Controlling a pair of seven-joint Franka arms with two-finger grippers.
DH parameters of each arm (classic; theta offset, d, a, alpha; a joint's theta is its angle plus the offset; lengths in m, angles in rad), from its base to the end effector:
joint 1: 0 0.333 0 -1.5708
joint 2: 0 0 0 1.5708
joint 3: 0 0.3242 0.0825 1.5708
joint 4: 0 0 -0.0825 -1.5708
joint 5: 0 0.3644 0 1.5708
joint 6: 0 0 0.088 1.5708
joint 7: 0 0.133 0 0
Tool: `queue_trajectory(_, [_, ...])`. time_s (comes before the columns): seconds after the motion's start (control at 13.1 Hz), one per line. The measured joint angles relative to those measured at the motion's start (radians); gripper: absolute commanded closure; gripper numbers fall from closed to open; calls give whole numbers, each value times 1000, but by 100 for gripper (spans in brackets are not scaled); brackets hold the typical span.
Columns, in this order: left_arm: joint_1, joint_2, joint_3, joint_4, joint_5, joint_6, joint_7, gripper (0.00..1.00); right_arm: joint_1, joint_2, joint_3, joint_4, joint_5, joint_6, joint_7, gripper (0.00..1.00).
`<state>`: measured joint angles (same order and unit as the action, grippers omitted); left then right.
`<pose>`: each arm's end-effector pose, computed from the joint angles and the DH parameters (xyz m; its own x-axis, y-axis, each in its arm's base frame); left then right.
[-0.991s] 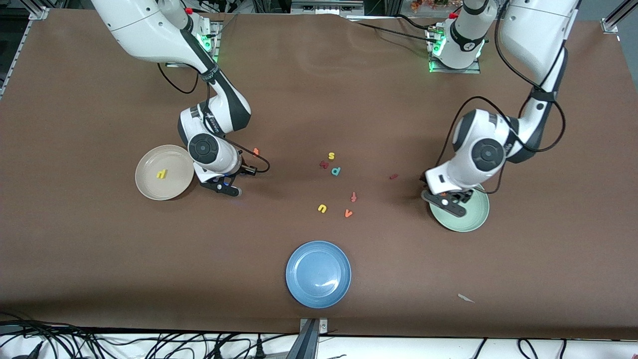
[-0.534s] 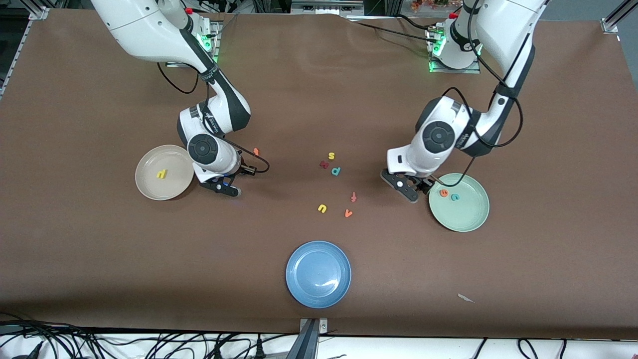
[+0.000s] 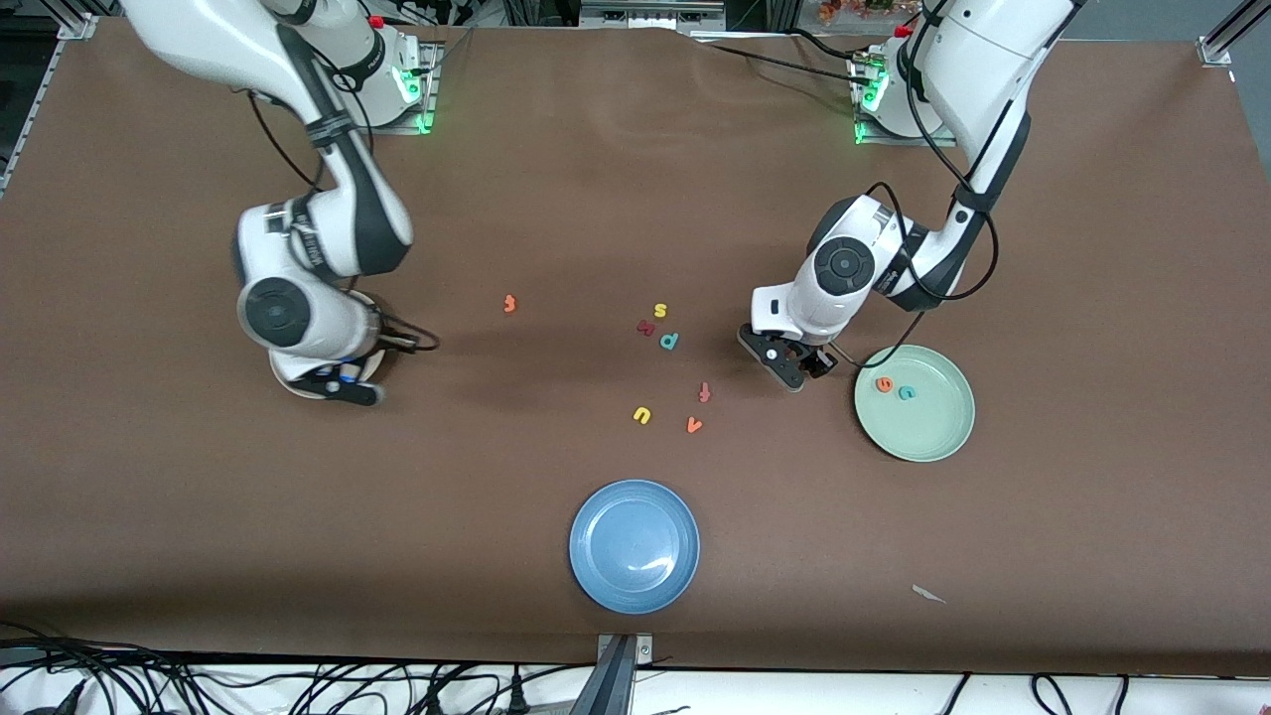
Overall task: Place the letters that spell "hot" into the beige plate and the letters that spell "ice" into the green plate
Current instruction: 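Grasp the pink letter with the left gripper while the right gripper reaches the s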
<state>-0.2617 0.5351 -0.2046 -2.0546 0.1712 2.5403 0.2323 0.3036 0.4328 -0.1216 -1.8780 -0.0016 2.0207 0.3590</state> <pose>0.5187 -0.2612 0.1718 0.6850 -0.7280 -0.0282 -0.7278 -0.6855 0.0189 0.5720 0.1078 0.2570 0.9514 -0.1846 -0.2467 -0.1512 -0.9773 0.1482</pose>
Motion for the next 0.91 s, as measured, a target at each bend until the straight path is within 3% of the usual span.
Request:
queue_trajectory(0.15, [0, 2, 0, -10, 2, 12, 4, 74, -9, 14, -77, -33, 0, -1, -138, 86])
queue_trajectory(0.3, [0, 0, 1, -10, 42, 14, 7, 100, -24, 35, -97, -70, 0, 16, -195, 85])
queue_trajectory(0.46, [0, -1, -1, -10, 64, 14, 7, 100, -27, 59, -97, -93, 0, 45, -211, 80])
queue_trajectory(0.53, [0, -2, -1, -9, 65, 14, 8, 100, -26, 67, -96, -100, 0, 52, -213, 65])
queue_trajectory(0.69, [3, -4, 0, -6, 65, 13, 8, 100, -25, 73, -96, -103, 0, 55, -215, 8])
queue_trajectory(0.76, [6, -11, 1, -3, 65, 9, 8, 100, -25, 71, -96, -103, 0, 55, -215, 1])
queue_trajectory(0.91, [24, -40, 2, 4, 65, -13, 17, 100, -25, 66, -95, -97, 1, 55, -215, 1])
